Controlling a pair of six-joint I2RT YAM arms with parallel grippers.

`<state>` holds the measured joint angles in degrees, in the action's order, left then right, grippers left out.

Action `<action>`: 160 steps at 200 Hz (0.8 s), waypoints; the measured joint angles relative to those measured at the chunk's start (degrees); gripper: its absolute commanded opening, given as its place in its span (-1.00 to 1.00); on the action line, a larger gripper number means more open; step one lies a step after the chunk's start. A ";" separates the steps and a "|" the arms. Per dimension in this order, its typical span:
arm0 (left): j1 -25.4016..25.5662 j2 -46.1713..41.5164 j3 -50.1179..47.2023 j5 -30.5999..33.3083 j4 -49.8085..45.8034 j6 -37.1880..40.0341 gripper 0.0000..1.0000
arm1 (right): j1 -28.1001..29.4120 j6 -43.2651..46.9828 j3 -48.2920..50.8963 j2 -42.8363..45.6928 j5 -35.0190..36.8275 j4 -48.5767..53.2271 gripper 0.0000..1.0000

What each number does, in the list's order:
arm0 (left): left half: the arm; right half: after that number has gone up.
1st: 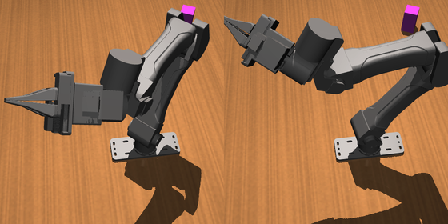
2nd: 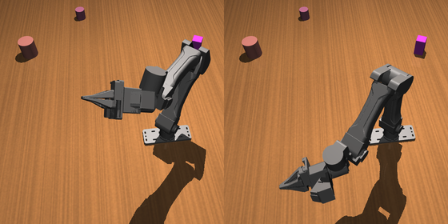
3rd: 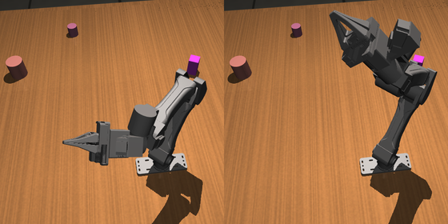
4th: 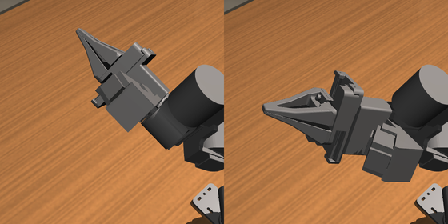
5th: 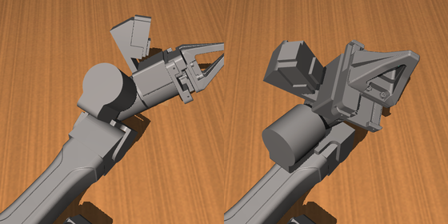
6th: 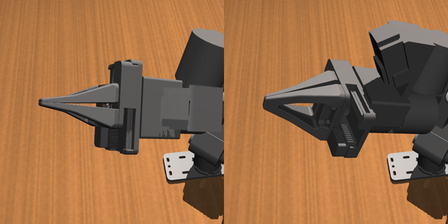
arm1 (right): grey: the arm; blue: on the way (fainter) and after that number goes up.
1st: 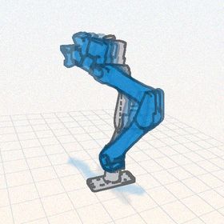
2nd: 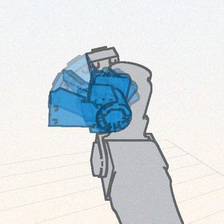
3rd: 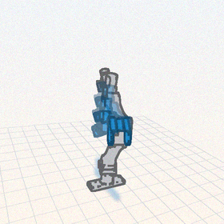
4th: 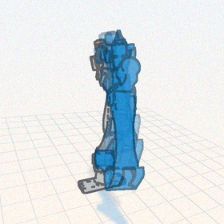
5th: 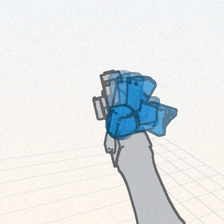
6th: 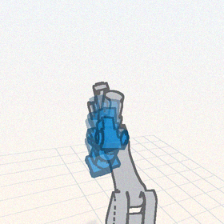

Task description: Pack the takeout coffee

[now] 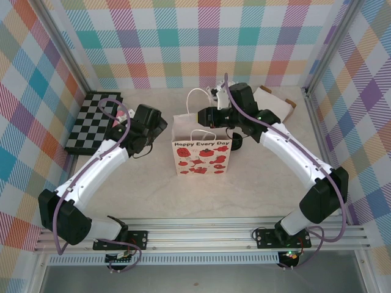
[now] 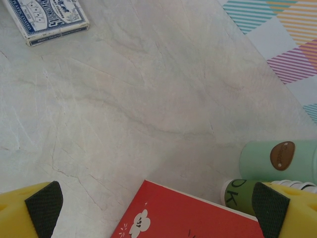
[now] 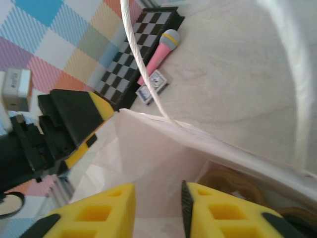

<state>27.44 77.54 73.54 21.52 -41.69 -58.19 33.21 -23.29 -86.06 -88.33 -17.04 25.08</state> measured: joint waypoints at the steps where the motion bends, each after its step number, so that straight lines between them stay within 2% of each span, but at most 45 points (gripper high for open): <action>1: 0.00 -0.02 -0.02 0.00 0.02 0.00 1.00 | 0.00 0.11 -0.02 0.00 0.11 0.09 -0.30; 27: 0.00 -1.66 -2.19 -1.38 2.82 3.17 1.00 | -0.22 3.17 -0.37 0.94 5.11 3.98 -0.14; 55: 0.00 -4.37 -3.72 -2.58 5.68 6.71 1.00 | -1.92 4.22 -0.70 3.19 10.78 7.50 0.21; 85: 0.00 -7.93 -5.11 -3.63 9.31 10.84 1.00 | -8.02 1.29 -0.04 6.86 15.34 7.87 0.65; 129: -0.04 -10.49 -7.19 -6.71 15.21 14.86 1.00 | -19.08 -6.51 1.99 8.59 19.28 9.55 0.68; 160: -0.48 -10.78 -8.48 -11.74 19.54 16.70 1.00 | -23.30 -2.23 2.40 4.48 21.64 10.47 0.62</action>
<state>26.96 66.76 65.06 9.78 -22.15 -41.50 9.91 -25.52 -83.66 -83.85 4.60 35.55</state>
